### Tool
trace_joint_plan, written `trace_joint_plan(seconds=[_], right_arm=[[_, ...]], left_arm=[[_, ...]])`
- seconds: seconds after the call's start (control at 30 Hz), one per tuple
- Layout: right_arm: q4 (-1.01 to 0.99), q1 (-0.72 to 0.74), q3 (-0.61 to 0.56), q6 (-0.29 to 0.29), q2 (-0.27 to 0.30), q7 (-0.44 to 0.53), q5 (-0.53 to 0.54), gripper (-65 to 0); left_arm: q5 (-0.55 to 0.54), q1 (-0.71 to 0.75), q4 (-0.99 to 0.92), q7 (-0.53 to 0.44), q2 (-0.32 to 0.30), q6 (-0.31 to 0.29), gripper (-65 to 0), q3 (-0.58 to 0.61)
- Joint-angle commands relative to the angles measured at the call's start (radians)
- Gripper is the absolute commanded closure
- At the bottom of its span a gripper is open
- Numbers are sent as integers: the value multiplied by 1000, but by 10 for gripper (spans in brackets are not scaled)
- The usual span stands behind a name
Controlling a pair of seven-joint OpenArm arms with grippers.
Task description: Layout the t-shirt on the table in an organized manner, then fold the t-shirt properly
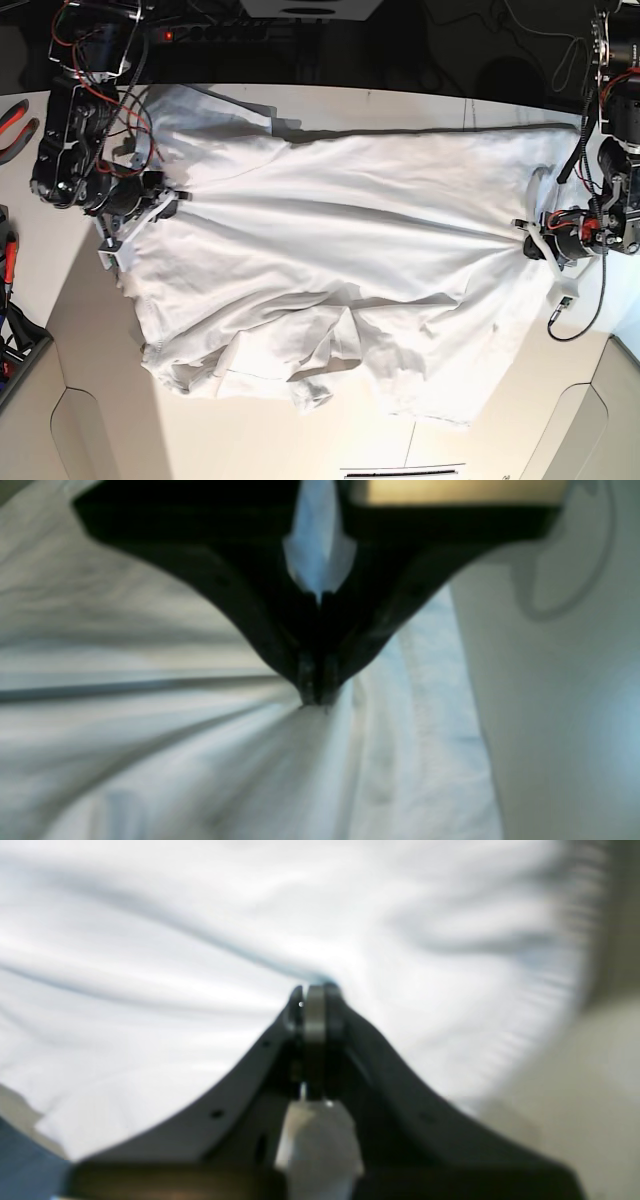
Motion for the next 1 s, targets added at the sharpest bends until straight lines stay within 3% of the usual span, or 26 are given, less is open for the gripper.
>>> trace_joint_plan(seconds=[0.0, 0.1, 0.23, 0.47, 0.6, 0.83, 0.97], right_arm=[[13, 7, 6, -26, 30, -32, -55, 0], [45, 7, 6, -25, 47, -43, 6, 0], [135, 8, 5, -19, 39, -19, 147, 0], [225, 55, 5, 70, -53, 112, 195, 0], [186, 111, 2, 92, -109, 131, 179, 0], [-18, 155, -60, 89, -122, 159, 28, 0], [-129, 153, -76, 87, -112, 132, 26, 0]], left_arm=[[-8, -16, 16, 7, -45, 20, 0, -7], [-103, -17, 53, -2, -73, -16, 0, -9], [-157, -18, 116, -61, -59, -89, 0, -12], [-146, -78, 126, -88, 73, -97, 0, -11], [-53, -120, 113, -101, 163, -93, 0, -1], [140, -200, -71, -204, 203, 63, 0, 138], [205, -217, -161, -174, 195, 137, 0, 204]])
